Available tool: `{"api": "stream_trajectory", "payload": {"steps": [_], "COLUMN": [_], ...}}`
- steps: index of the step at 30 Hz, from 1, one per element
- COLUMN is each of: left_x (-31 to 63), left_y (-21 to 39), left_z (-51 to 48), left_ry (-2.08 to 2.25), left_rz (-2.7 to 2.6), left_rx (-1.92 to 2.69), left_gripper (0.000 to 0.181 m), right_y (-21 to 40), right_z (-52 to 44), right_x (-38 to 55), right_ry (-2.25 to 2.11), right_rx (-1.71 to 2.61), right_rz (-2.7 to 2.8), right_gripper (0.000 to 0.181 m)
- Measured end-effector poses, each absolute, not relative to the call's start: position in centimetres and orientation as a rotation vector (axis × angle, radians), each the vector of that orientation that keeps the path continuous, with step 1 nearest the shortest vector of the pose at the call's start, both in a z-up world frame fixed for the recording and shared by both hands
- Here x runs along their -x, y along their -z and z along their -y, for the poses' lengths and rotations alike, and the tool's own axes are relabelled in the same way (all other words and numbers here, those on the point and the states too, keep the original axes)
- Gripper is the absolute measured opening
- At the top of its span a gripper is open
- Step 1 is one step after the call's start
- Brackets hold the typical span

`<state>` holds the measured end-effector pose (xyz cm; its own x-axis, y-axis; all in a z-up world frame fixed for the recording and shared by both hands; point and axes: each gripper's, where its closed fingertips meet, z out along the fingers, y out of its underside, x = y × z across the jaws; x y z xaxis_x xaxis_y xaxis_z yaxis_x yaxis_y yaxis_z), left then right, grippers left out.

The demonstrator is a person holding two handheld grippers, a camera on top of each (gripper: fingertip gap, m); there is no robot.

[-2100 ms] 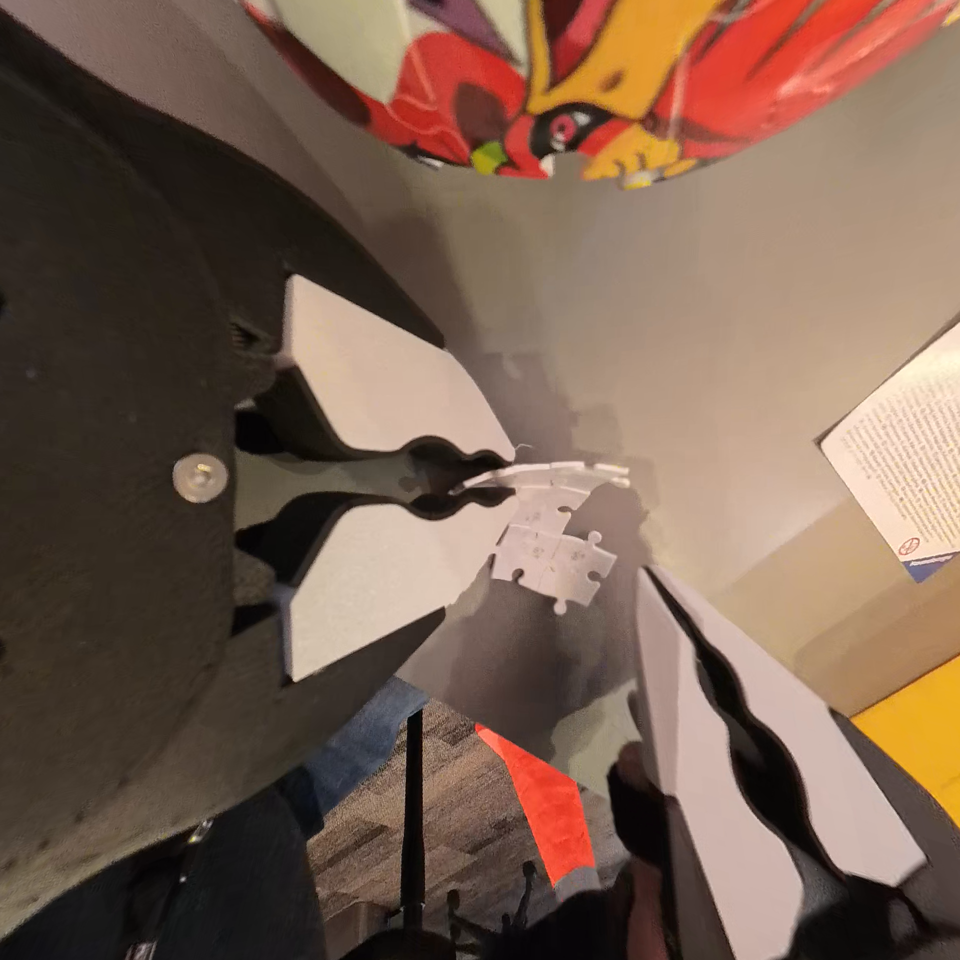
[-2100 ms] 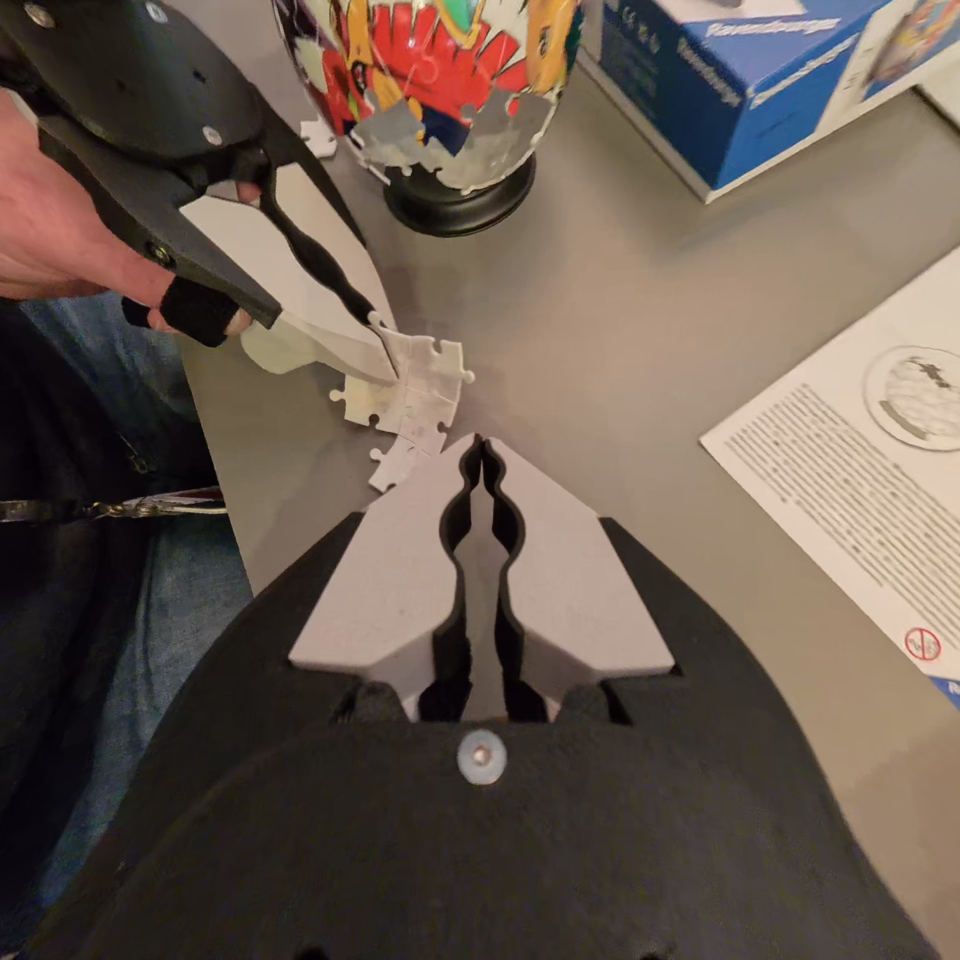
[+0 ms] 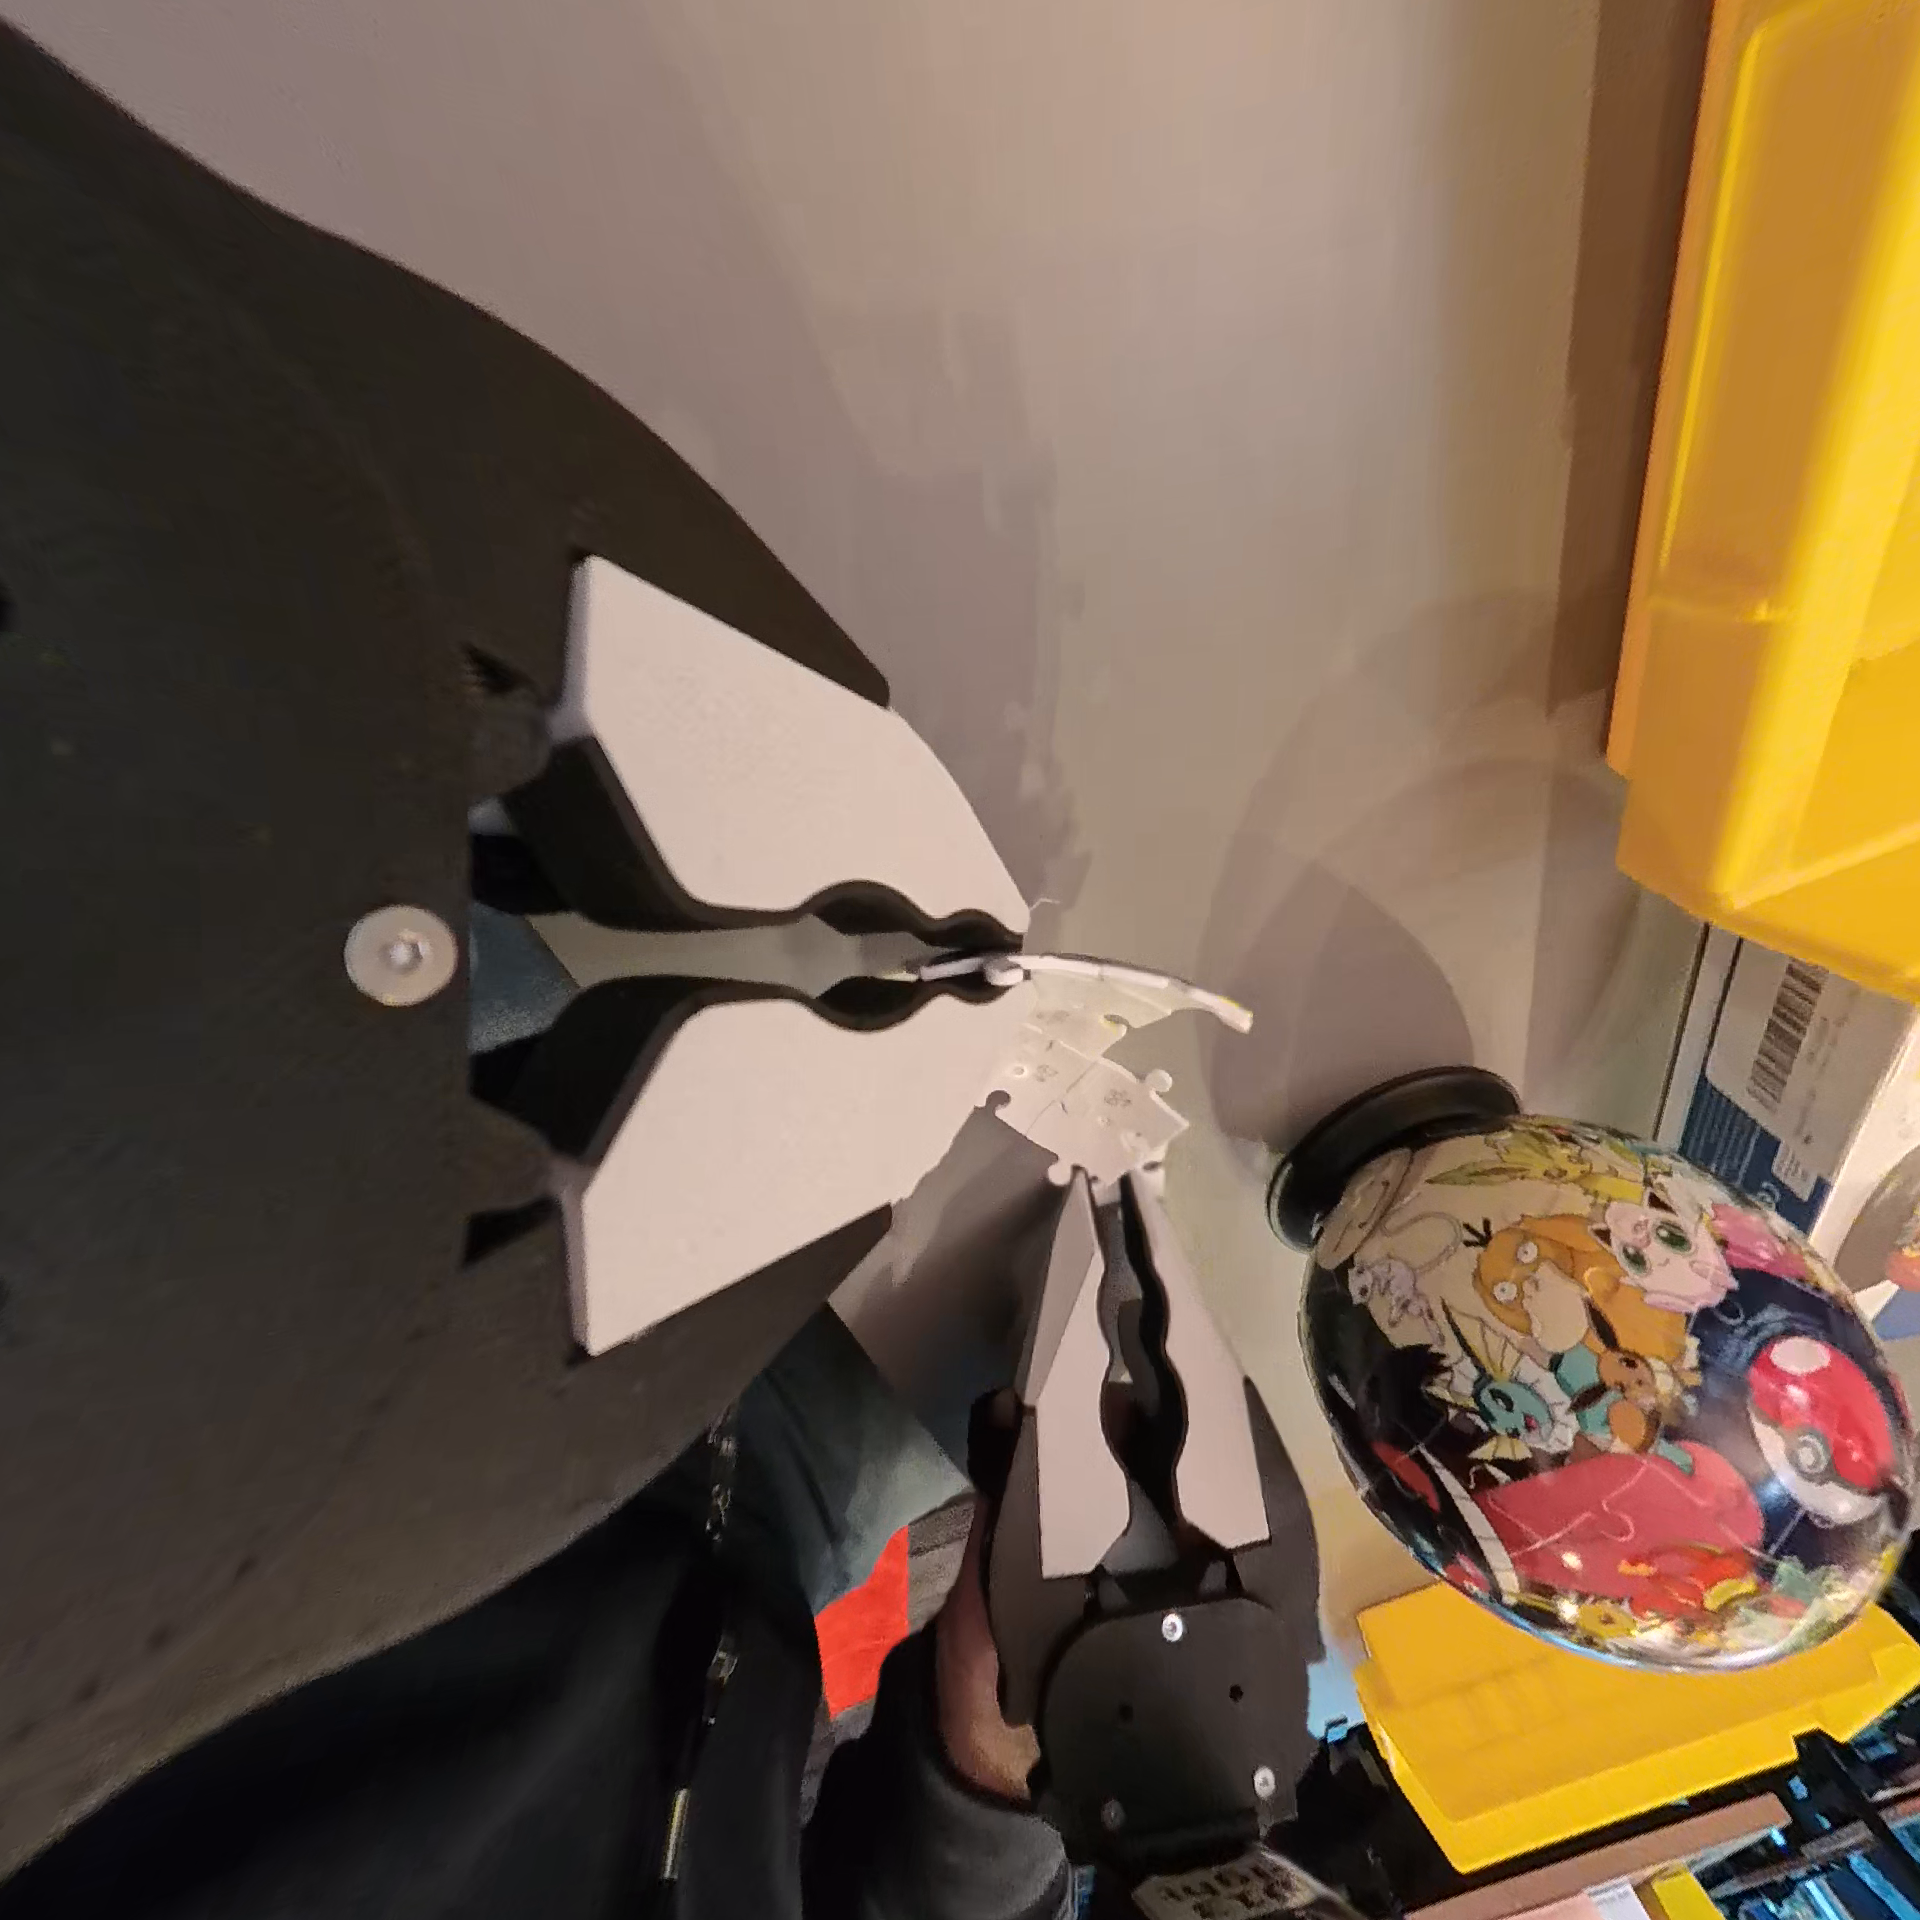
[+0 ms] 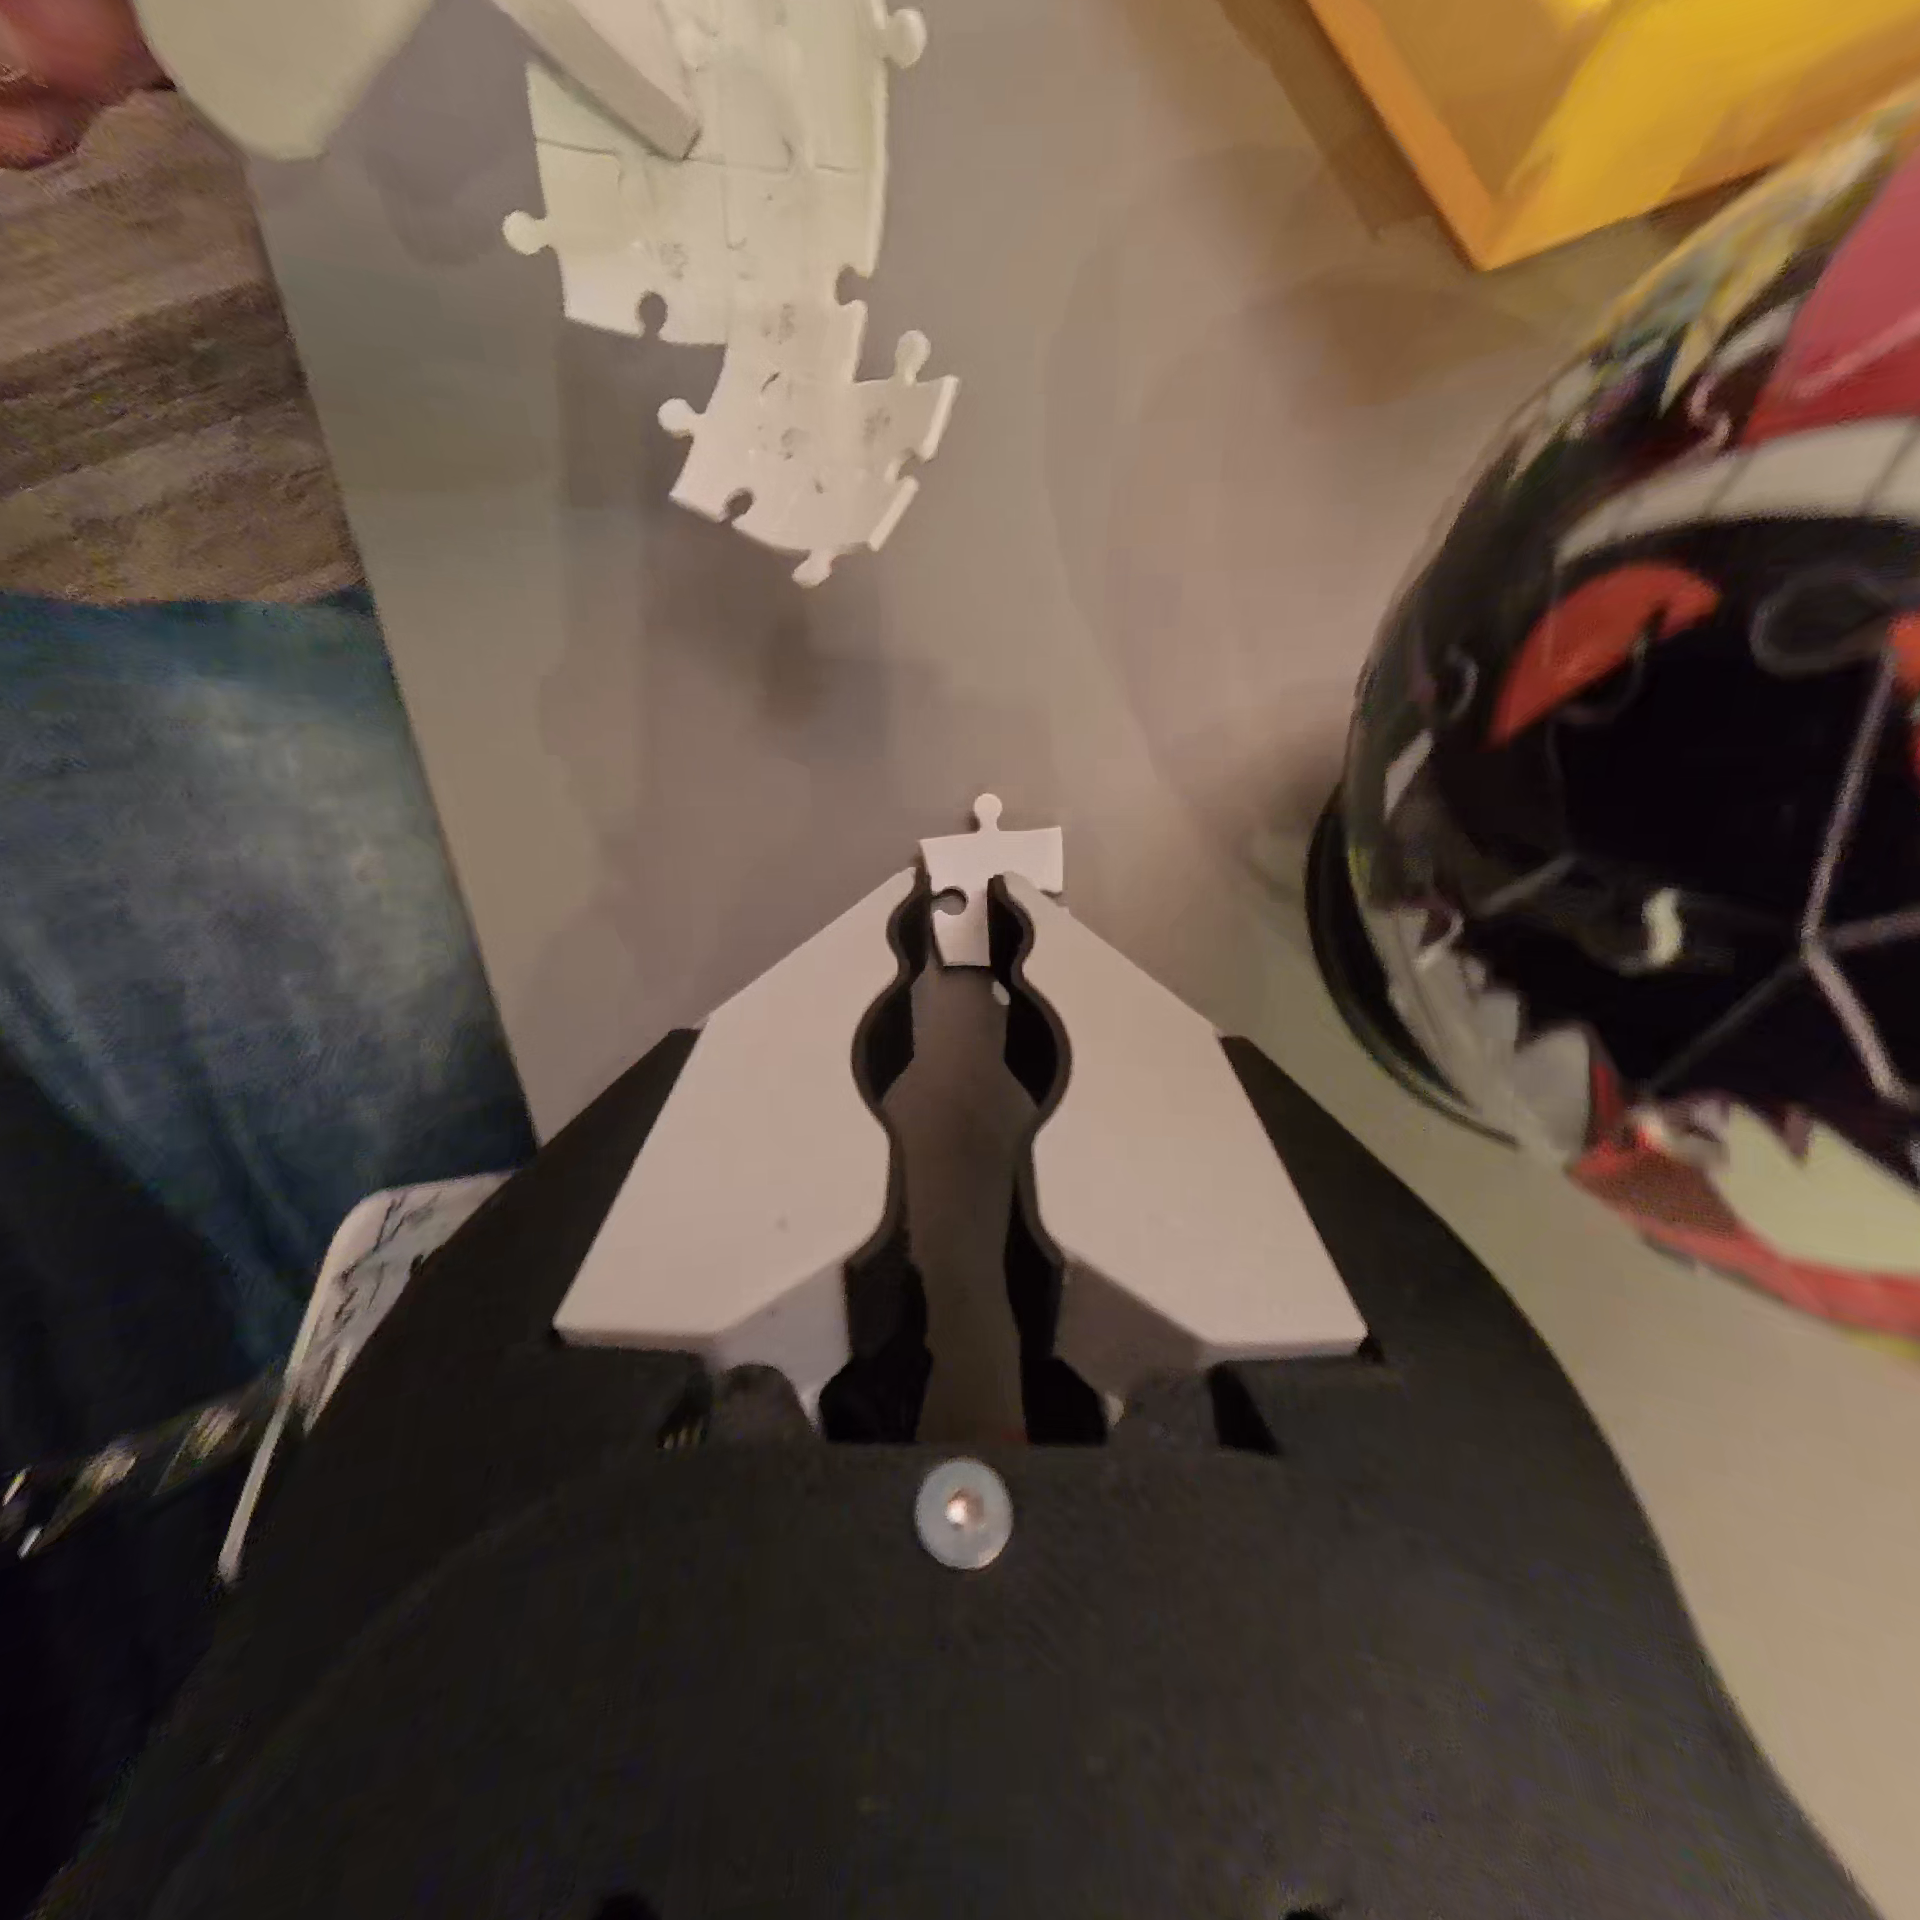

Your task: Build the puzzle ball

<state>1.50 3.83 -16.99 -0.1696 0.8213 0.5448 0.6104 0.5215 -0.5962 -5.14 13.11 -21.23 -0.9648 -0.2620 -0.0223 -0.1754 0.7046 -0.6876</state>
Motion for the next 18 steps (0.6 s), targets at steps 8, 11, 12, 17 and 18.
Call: {"api": "stream_trajectory", "payload": {"steps": [8, 11, 12, 17, 18], "left_x": [0.9, 1.4, 1.5, 1.6, 1.6], "left_y": [17.4, 17.4, 17.4, 17.4, 17.3], "left_z": [-7.0, -7.6, -7.7, -7.7, -7.7], "left_ry": [-0.255, -0.254, -0.255, -0.266, -0.27], "left_rz": [1.841, 1.835, 1.836, 1.843, 1.843], "left_rx": [1.218, 1.228, 1.228, 1.218, 1.219], "left_gripper": [0.002, 0.002, 0.002, 0.002, 0.002], "right_y": [21.3, 21.4, 21.3, 21.3, 21.3], "right_z": [-15.3, -14.9, -14.7, -15.0, -15.2], "right_x": [6.1, 6.5, 6.4, 6.5, 6.5], "right_ry": [1.12, 1.149, 1.154, 1.148, 1.152], "right_rx": [0.288, 0.298, 0.291, 0.327, 0.327], "right_rz": [-2.757, -2.784, -2.767, -2.76, -2.762], "right_gripper": [0.037, 0.024, 0.024, 0.023, 0.023]}}
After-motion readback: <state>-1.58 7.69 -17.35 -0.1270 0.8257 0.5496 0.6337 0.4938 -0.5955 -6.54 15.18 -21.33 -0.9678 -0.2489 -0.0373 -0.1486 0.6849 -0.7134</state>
